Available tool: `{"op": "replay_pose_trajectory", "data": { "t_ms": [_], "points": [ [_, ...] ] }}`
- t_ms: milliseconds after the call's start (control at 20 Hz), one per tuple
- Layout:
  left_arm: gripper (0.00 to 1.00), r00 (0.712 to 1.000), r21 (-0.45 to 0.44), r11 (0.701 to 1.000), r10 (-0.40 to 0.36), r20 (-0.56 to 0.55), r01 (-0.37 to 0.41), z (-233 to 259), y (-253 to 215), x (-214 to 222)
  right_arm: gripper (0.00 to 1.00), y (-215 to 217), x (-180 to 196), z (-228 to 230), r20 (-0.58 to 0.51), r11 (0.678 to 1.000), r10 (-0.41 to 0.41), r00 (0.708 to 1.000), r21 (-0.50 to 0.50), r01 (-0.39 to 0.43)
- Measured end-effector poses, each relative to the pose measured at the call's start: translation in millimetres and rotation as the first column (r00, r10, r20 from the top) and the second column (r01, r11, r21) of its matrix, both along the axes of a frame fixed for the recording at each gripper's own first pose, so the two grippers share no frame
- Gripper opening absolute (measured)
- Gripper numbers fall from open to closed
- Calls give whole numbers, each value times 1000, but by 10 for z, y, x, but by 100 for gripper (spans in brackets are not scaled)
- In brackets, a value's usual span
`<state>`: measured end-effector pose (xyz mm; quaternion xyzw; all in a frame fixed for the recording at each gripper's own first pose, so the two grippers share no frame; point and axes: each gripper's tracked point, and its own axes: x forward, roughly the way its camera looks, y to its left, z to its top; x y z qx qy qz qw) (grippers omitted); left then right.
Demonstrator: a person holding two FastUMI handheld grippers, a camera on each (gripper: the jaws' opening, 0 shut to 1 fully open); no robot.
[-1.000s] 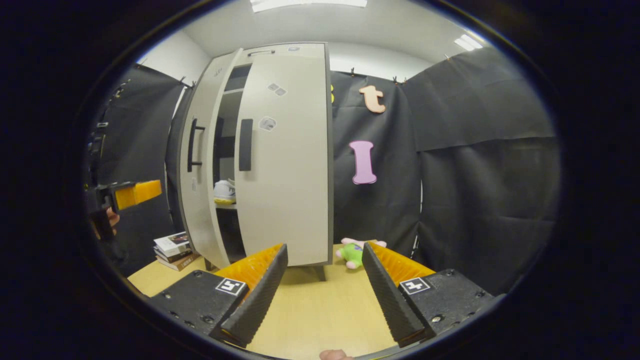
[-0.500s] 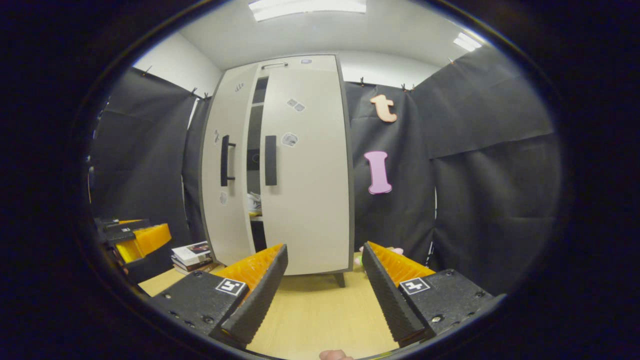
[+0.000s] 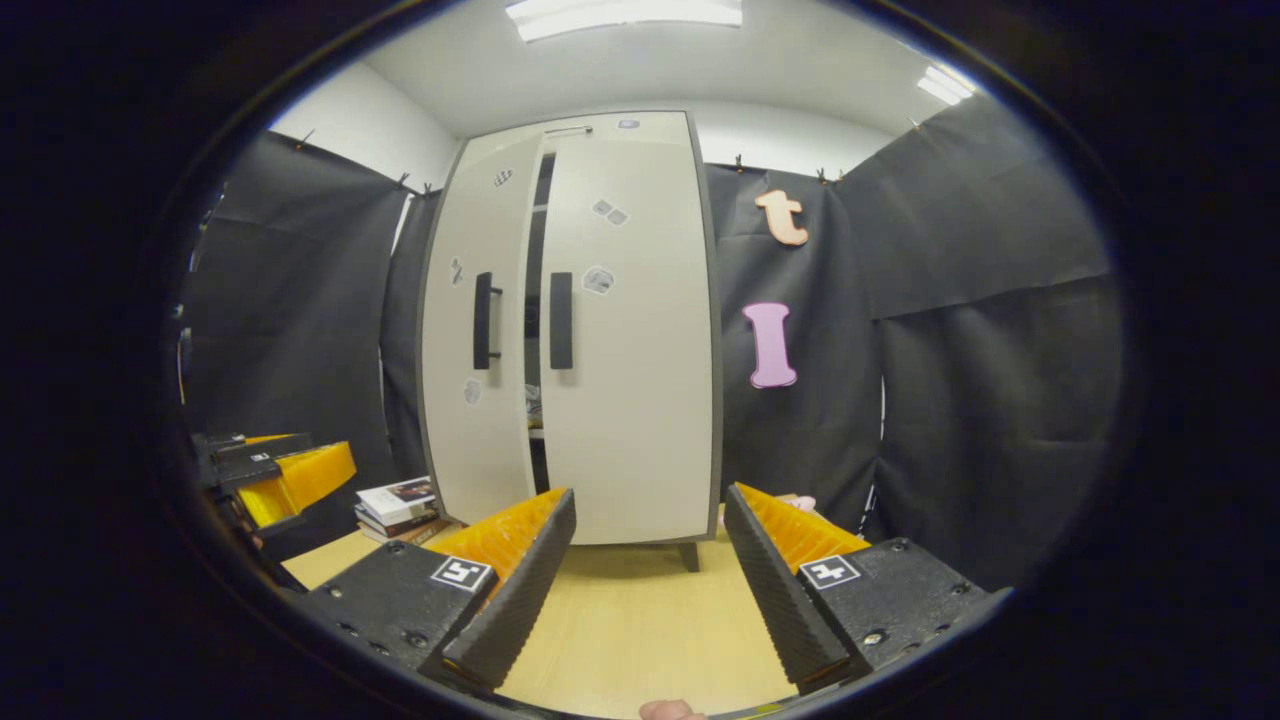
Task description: Grab one shoe with the right hand and put it into the shoe cabinet, grab the other shoe with the left hand and put it into the shoe cabinet; then close the right door with the right hand and the left door with the left hand.
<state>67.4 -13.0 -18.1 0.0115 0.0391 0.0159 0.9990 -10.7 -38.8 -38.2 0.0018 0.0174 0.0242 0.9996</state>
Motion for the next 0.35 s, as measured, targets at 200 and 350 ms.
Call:
{"op": "replay_pose_trajectory", "data": {
  "t_ms": [200, 350],
  "points": [
    [84, 1000, 4, 1000, -1, -8, 1, -31, -26, -4, 97, -26, -12, -13, 2, 1000, -1, 1000, 7, 1],
    [84, 1000, 7, 1000, -6, -5, 6, -7, -71, -8, 94, -48, -5, -5, 2, 1000, -1, 1000, 8, 1]
  ]
}}
